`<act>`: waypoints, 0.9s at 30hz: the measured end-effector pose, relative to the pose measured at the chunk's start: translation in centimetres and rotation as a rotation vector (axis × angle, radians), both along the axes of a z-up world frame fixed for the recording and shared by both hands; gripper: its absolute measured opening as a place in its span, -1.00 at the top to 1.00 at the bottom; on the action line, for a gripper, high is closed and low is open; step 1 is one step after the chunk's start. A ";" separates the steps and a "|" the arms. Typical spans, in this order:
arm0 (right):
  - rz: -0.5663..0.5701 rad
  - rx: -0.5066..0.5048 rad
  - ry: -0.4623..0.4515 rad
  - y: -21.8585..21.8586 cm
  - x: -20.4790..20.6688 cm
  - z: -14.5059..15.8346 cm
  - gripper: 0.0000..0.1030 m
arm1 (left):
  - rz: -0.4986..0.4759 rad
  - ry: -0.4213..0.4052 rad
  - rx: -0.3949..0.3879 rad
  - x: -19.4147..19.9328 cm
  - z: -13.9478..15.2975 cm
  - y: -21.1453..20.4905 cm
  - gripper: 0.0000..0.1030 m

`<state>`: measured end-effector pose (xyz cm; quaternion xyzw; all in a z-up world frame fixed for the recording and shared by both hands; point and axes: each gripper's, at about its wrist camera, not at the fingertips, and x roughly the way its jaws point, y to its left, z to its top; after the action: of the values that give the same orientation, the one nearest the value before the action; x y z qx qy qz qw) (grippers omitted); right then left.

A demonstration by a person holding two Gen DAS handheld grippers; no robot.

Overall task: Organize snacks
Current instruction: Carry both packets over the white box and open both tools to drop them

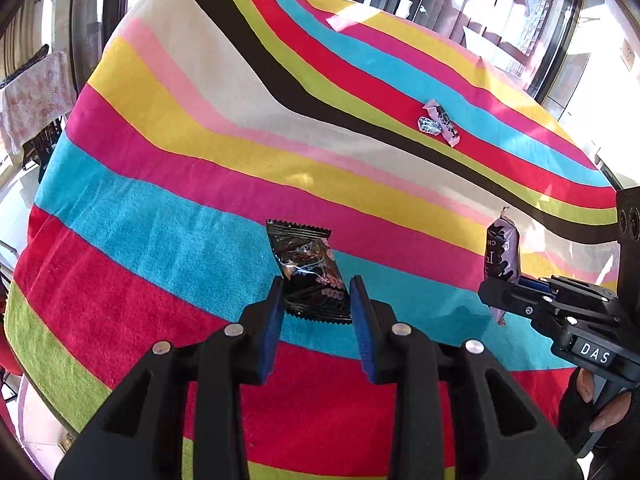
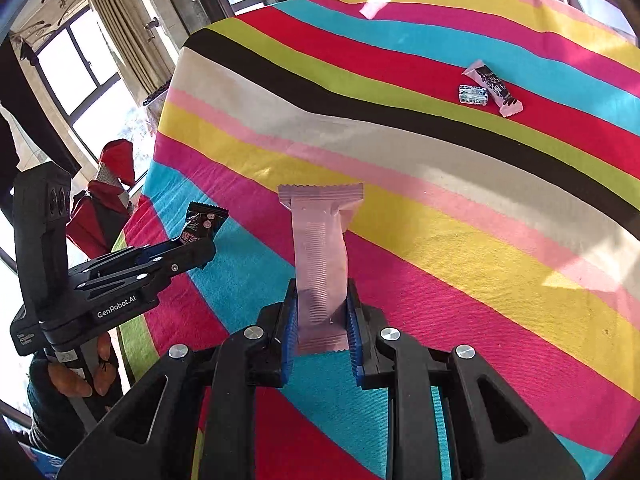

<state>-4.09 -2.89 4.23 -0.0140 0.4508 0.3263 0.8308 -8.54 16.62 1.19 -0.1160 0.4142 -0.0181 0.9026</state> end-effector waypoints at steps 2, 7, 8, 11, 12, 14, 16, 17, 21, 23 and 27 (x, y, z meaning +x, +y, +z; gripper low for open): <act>0.033 0.000 0.001 1.5 -0.5 0.1 0.57 | 0.014 -0.002 0.003 -0.9 0.1 1.0 0.37; 0.126 -0.006 0.003 5.5 -2.2 0.0 0.57 | 0.064 -0.002 -0.004 -3.1 0.0 3.6 0.37; 0.143 -0.005 0.003 6.2 -2.5 0.0 0.57 | 0.075 -0.001 -0.005 -3.5 0.0 4.1 0.37; 0.195 -0.002 0.004 8.4 -3.6 0.0 0.57 | 0.112 -0.001 -0.012 -4.9 -0.1 5.8 0.37; 0.214 -0.002 0.005 9.0 -4.0 0.0 0.57 | 0.123 -0.002 -0.013 -5.4 0.0 6.2 0.37; 0.246 -0.006 0.007 10.1 -4.8 -0.1 0.57 | 0.146 -0.006 -0.020 -6.3 0.1 7.2 0.37; 0.276 -0.005 0.011 11.1 -5.5 -0.1 0.57 | 0.167 -0.010 -0.029 -7.2 0.3 8.1 0.37; 0.291 -0.004 0.013 11.6 -5.9 -0.2 0.57 | 0.176 -0.011 -0.027 -7.7 0.4 8.5 0.37; 0.360 0.001 0.011 13.3 -7.7 0.0 0.57 | 0.208 -0.008 -0.016 -9.7 0.7 9.7 0.37; 0.391 0.003 0.006 14.0 -8.5 0.1 0.57 | 0.225 -0.003 -0.008 -10.8 0.7 10.2 0.37; 0.434 0.004 0.009 14.9 -9.8 0.1 0.57 | 0.263 0.007 -0.009 -12.8 0.6 11.1 0.37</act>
<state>-13.90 12.01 4.34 -0.1074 0.4405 0.4982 0.7391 -21.37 27.75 1.81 -0.1736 0.3984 0.0989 0.8952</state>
